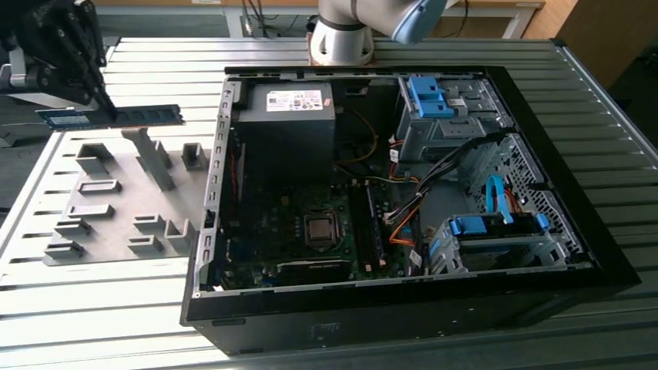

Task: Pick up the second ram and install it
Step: 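Pick up the second ram and move it above second insertion slot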

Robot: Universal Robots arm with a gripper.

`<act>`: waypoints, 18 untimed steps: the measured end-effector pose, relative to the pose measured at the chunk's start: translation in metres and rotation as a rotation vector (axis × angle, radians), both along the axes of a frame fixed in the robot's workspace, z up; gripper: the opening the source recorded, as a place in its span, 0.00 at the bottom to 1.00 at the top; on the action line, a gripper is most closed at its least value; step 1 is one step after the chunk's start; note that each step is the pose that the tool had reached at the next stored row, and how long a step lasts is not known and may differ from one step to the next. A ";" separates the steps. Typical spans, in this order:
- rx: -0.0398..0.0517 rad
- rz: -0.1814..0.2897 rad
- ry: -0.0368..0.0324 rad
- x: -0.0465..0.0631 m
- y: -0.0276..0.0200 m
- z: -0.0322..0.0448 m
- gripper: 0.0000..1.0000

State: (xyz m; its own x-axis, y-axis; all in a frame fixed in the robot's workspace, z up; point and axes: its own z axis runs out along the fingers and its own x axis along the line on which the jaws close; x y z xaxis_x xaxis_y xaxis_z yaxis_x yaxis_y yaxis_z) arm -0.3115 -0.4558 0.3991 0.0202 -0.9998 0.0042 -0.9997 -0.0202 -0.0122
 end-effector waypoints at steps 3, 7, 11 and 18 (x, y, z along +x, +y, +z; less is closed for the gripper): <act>0.0000 0.000 0.0000 0.007 0.0000 0.0000 0.14; 0.0001 0.000 -0.0001 0.016 0.0000 0.0000 0.14; 0.0000 0.000 0.0000 0.024 0.0000 0.0000 0.14; 0.0000 0.000 -0.0001 0.037 0.0000 0.0000 0.14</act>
State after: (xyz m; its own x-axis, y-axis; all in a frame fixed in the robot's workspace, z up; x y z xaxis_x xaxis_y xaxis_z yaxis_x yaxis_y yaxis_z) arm -0.2741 -0.4558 0.3991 0.0202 -0.9998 0.0042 -0.9997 -0.0203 -0.0123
